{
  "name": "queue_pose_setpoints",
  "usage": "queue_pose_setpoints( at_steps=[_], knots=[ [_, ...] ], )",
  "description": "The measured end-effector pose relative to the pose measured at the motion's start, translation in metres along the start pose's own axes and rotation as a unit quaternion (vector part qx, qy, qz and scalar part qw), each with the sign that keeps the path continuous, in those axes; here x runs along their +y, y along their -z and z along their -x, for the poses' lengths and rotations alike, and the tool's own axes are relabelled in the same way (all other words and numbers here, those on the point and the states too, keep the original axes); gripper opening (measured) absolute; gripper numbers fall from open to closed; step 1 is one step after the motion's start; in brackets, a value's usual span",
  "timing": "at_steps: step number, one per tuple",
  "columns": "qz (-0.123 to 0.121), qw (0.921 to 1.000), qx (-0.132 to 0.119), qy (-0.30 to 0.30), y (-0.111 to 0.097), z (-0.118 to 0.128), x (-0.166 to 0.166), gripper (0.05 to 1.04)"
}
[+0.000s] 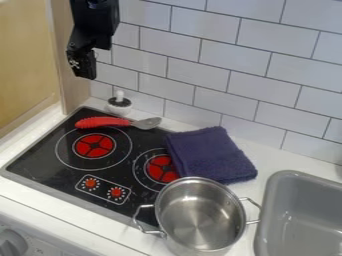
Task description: Placed the purple cloth on the right stove
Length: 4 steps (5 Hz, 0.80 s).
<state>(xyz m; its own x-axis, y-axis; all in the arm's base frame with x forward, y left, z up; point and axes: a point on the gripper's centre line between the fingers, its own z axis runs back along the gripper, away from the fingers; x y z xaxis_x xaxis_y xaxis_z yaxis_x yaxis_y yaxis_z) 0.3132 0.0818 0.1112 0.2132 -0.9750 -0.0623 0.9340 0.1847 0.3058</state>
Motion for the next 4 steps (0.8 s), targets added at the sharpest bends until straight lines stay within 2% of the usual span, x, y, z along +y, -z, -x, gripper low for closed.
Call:
queue_pose_setpoints(
  at_steps=[1,2,3,4],
  knots=[
    [0.037,0.9993,0.0,0.0,0.014,-0.002,-0.02,0.998],
    [0.069,0.997,0.011,-0.034,0.022,-0.009,-0.03,0.998],
    [0.077,0.9959,0.002,-0.047,0.024,-0.035,-0.035,0.998],
    [0.132,0.9875,-0.024,-0.083,0.03,-0.058,-0.052,0.998]
  ],
)
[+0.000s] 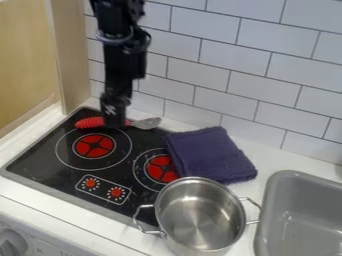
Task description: Placed the purple cloth on the right stove
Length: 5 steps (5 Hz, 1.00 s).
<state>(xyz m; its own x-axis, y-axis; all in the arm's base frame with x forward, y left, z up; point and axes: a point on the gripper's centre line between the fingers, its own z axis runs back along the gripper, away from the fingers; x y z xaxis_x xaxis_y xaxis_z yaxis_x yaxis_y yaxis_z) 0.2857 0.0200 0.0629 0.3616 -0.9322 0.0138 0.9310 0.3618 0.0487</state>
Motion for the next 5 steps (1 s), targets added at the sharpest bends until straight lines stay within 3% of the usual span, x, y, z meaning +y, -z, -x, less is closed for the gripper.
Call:
queue_pose_setpoints(
  at_steps=[1,2,3,5],
  knots=[
    [0.004,1.0,-0.006,0.001,0.0,-0.025,-0.009,0.998],
    [0.033,0.9992,0.008,0.022,0.011,-0.047,-0.02,0.998],
    [0.035,0.9985,-0.001,0.042,0.013,-0.069,-0.02,0.998],
    [0.019,0.996,0.01,0.087,0.022,-0.102,-0.013,0.998]
  ],
)
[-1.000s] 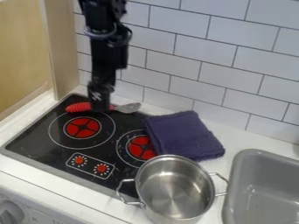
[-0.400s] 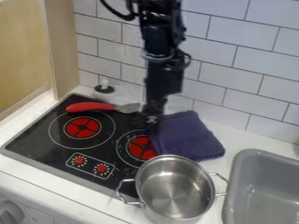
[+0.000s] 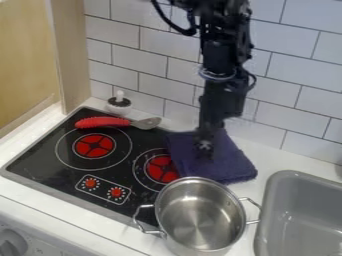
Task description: Placed the purple cloth on the right stove
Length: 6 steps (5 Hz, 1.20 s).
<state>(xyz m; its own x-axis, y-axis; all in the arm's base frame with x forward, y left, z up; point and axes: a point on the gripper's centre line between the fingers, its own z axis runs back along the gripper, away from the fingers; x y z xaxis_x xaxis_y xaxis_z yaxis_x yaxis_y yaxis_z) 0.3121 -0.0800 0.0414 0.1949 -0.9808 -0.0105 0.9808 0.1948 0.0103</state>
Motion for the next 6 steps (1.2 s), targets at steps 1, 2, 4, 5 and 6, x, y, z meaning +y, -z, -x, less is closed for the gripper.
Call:
queue_pose_setpoints(
  at_steps=[1,2,4,5,6],
  knots=[
    [-0.009,0.9998,0.014,0.011,0.005,-0.003,0.01,0.998],
    [-0.008,0.9996,0.017,0.019,0.016,-0.005,0.015,0.998],
    [-0.01,0.9992,0.033,0.018,0.032,-0.002,0.019,0.998],
    [-0.018,0.9994,0.026,0.016,0.032,0.0,0.024,0.998],
    [-0.023,0.9994,0.026,-0.001,0.034,0.011,0.025,0.999]
  ],
)
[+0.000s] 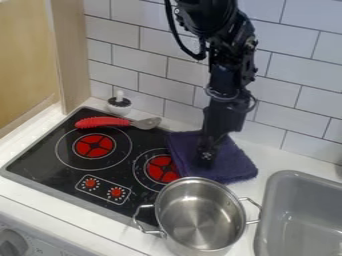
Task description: Placed the purple cloth on the right stove
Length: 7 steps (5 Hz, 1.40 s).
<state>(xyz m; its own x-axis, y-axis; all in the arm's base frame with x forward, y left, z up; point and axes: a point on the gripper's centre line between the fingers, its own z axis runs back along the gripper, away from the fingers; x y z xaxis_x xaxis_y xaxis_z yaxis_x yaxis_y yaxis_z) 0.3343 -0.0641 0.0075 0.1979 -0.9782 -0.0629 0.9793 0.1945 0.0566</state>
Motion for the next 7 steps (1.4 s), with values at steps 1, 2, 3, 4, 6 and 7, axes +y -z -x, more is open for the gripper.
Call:
queue_pose_setpoints(
  at_steps=[1,2,3,4,6,7],
  knots=[
    [-0.003,0.9997,-0.009,-0.025,0.0,0.017,-0.001,0.999],
    [-0.009,0.9985,-0.008,-0.053,0.002,0.039,0.003,0.999],
    [-0.014,0.9978,0.002,-0.065,0.003,0.057,0.004,0.999],
    [-0.023,0.9973,0.009,-0.07,0.003,0.067,0.004,0.999],
    [-0.018,0.9941,0.022,-0.105,0.002,0.107,-0.022,0.999],
    [-0.015,0.9919,0.034,-0.122,0.001,0.125,-0.034,0.999]
  ],
)
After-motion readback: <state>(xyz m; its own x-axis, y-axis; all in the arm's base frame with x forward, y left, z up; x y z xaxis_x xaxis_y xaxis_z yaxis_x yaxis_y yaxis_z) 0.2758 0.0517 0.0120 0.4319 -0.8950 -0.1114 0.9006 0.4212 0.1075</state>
